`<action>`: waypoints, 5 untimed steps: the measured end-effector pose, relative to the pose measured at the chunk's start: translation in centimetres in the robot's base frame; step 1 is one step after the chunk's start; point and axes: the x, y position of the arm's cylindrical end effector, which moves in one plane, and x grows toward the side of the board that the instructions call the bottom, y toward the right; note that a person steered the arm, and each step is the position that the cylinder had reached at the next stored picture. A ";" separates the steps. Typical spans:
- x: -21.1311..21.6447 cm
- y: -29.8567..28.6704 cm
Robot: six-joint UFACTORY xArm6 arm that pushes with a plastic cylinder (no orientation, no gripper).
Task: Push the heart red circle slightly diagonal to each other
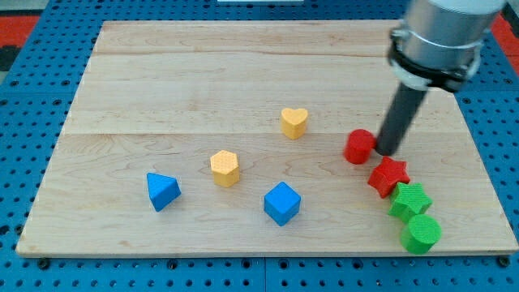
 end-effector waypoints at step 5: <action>4.7 7.5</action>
